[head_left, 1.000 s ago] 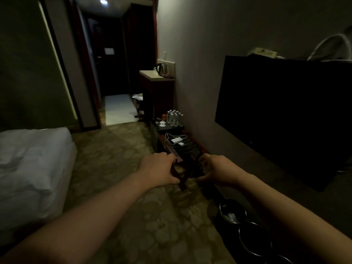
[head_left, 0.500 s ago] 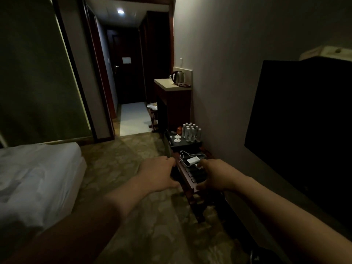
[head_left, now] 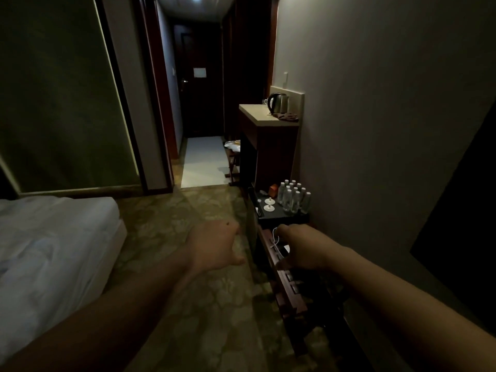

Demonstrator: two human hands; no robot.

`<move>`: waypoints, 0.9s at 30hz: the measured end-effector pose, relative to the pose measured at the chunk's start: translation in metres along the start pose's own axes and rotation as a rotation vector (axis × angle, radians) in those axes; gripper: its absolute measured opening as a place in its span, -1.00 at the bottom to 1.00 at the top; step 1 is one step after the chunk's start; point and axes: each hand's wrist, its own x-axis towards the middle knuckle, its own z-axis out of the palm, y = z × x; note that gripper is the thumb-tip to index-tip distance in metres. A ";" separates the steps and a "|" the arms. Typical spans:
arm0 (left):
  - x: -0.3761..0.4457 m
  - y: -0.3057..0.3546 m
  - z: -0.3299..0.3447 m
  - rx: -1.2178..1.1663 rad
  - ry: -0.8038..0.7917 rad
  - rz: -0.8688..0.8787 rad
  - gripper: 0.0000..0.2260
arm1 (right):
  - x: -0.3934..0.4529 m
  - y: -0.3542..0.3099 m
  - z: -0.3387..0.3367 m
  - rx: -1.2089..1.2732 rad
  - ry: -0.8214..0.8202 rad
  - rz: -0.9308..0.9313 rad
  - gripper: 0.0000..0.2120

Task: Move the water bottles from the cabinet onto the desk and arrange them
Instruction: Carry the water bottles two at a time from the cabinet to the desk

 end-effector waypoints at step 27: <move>0.552 -0.209 0.090 0.195 -0.052 0.412 -0.42 | 0.499 0.195 -0.026 0.125 0.115 0.368 -0.43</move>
